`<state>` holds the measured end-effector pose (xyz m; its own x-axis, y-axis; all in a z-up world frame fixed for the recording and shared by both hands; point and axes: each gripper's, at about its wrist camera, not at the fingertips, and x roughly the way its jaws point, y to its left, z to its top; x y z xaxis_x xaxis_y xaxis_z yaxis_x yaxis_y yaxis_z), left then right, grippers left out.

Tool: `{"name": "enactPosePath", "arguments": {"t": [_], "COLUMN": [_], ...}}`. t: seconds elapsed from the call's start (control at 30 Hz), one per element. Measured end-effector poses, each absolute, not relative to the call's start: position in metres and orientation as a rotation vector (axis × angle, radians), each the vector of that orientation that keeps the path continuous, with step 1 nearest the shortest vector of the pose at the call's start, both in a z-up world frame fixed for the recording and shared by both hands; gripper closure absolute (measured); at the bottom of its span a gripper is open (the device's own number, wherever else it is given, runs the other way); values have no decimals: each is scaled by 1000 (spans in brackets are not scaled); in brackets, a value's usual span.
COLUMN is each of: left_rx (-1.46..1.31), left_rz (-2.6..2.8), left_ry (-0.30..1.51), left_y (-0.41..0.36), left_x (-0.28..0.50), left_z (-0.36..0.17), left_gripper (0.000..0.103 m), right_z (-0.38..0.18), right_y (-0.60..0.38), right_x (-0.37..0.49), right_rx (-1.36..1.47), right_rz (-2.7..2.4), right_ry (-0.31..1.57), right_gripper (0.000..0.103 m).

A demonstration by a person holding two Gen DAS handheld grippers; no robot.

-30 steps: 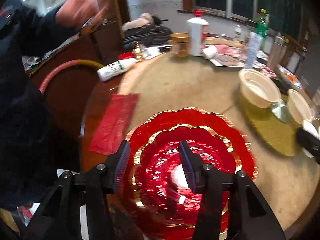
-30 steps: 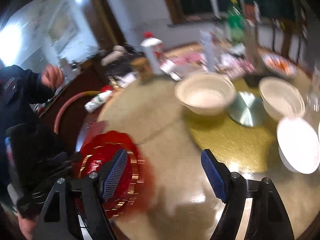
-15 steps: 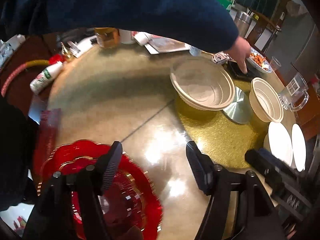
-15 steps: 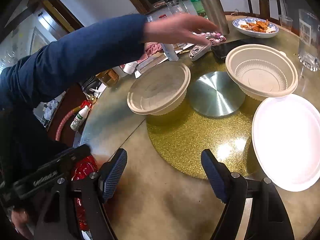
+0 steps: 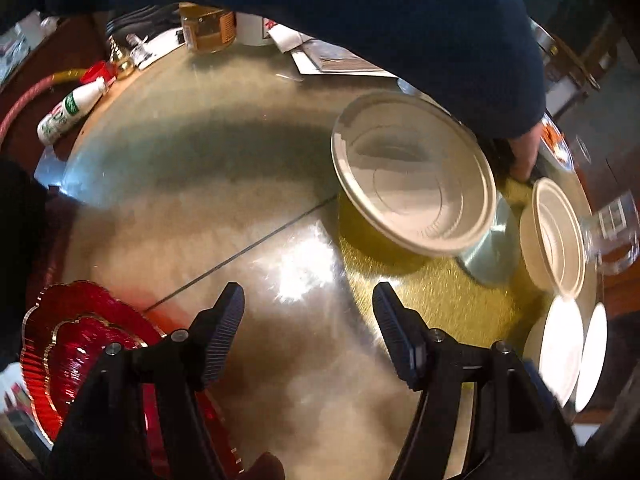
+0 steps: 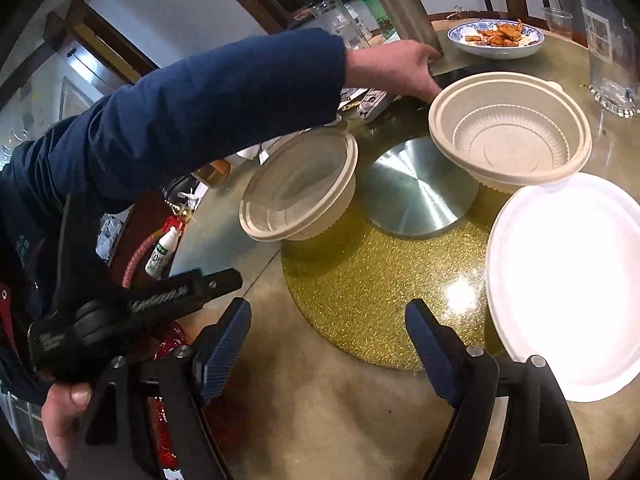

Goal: Organize plates and bowls
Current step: 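Move both tools toward the large beige plastic bowl on the lazy susan, then close both tools on the beige bowl rim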

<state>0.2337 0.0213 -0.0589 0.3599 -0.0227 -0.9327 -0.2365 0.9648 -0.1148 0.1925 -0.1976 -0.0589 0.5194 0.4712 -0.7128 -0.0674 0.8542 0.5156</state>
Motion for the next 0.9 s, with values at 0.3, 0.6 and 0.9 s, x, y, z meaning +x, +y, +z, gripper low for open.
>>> {"name": "enactPosePath", "arguments": {"t": [0.3,0.6,0.9], "left_rx": [-313,-317,-311], "left_rz": [208,236,238], "left_ry": [1177,1162,1107], "left_y": [26,27,27], "left_x": [249,272,289], "left_z": [-62,-61,-54], "left_gripper": [37,37,37], "right_z": [-56,-38,-73], "right_y": [-208,-208,-206], "right_x": [193,239,310], "right_rx": [491,506,593], "right_rz": [319,285,238], "right_ry": [972,1007,1143], "right_gripper": [21,22,47]}}
